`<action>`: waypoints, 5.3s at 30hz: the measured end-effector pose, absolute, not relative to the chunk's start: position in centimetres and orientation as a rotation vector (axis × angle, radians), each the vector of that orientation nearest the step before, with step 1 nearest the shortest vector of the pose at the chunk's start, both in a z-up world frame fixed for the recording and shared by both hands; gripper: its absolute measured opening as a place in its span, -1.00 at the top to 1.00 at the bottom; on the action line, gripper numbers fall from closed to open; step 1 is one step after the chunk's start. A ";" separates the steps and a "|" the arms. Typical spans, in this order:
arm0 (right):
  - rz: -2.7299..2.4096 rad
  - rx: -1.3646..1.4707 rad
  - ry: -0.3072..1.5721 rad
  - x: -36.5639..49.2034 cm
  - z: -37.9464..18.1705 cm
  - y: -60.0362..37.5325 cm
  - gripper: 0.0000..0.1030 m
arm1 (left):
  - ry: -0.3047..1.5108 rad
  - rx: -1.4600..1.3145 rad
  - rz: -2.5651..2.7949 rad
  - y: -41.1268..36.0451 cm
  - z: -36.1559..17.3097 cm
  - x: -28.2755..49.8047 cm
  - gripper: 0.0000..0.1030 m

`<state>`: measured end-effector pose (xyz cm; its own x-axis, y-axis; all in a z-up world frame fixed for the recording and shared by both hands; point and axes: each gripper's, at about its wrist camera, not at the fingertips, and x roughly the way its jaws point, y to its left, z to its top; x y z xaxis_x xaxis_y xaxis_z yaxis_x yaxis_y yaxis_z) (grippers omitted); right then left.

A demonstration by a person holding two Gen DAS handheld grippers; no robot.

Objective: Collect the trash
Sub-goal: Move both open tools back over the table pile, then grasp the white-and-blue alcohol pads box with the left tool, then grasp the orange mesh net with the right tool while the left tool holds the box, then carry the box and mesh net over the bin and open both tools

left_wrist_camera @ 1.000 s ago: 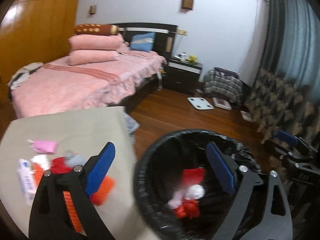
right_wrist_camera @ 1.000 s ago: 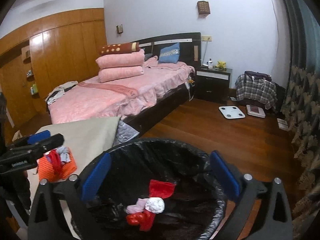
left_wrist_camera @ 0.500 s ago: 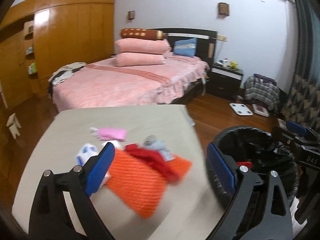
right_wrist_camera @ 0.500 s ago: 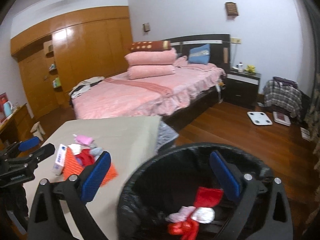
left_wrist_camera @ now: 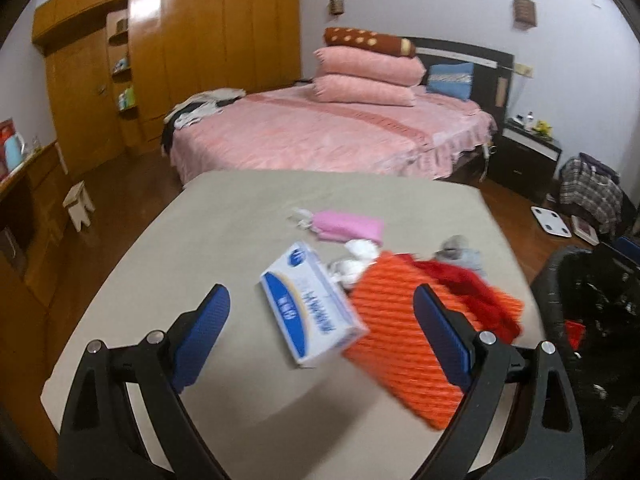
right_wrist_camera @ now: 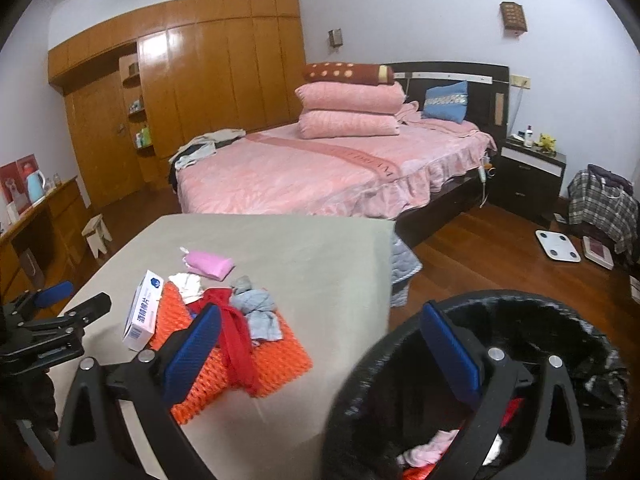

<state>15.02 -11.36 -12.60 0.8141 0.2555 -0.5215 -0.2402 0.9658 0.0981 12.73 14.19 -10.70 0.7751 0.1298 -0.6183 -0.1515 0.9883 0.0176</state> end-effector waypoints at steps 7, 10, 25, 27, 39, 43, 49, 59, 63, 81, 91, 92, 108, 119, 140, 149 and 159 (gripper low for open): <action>0.300 -0.016 0.579 16.2 -13.7 -8.5 -0.89 | 0.734 -0.077 0.157 16.5 -13.5 15.4 -0.74; 0.307 -0.035 0.580 16.4 -14.0 -7.8 -0.88 | 0.764 -0.090 0.150 16.9 -14.6 16.1 -0.68; 0.307 -0.047 0.600 17.1 -14.7 -7.6 -0.88 | 0.840 -0.233 0.091 17.3 -17.7 17.5 -0.22; 0.312 -0.047 0.598 17.1 -14.6 -7.5 -0.88 | 0.830 -0.223 0.101 17.2 -17.2 17.4 -0.20; 0.358 -0.054 0.603 16.0 -14.9 -5.7 -0.88 | 0.884 -0.114 0.149 18.9 -16.6 14.1 -0.19; 0.373 -0.068 0.605 15.7 -15.1 -4.8 -0.88 | 0.893 -0.121 0.164 19.7 -17.3 14.2 -0.36; 0.396 -0.083 0.605 15.4 -15.1 -3.9 -0.88 | 0.912 -0.161 0.159 20.7 -18.5 14.7 -0.12; 0.508 -0.108 0.648 15.0 -16.3 -0.4 -0.68 | 0.828 -0.172 0.190 21.6 -15.6 12.5 -0.09; 0.545 -0.124 0.682 15.3 -17.4 1.0 -0.52 | 0.818 -0.173 0.200 22.1 -14.7 11.7 -0.09; 0.649 -0.156 0.734 14.1 -18.0 0.8 0.42 | 0.789 -0.162 0.169 20.6 -12.5 11.2 -0.09; 0.656 -0.150 0.692 12.4 -15.9 0.5 0.42 | 0.748 -0.158 0.156 19.5 -10.8 10.2 -0.09; 0.660 -0.158 0.697 12.3 -16.2 0.6 0.42 | 0.749 -0.155 0.156 19.4 -10.8 10.1 -0.09; 0.630 -0.105 0.738 12.6 -16.7 -1.5 0.41 | 0.778 -0.142 0.150 18.5 -12.0 9.7 -0.09; 0.562 -0.003 0.616 10.6 -10.8 -6.5 0.41 | 0.705 -0.137 0.081 14.9 -8.1 8.7 -0.09; 0.359 0.084 0.490 7.1 -6.3 -17.9 0.41 | 0.623 -0.061 -0.158 2.7 -4.2 9.0 -0.09; 0.247 0.108 0.457 5.7 -5.8 -23.1 0.41 | 0.602 -0.030 -0.258 -2.9 -3.8 9.5 -0.09; 0.116 0.114 0.471 5.0 -7.0 -28.6 0.41 | 0.602 0.014 -0.390 -9.5 -5.2 10.2 -0.09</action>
<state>4.96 -28.60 -6.97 0.8846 0.1377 -0.4456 -0.0851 0.9871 0.1360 10.20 -9.51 -5.22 0.7539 -0.3531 -0.5541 0.3612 0.9272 -0.0993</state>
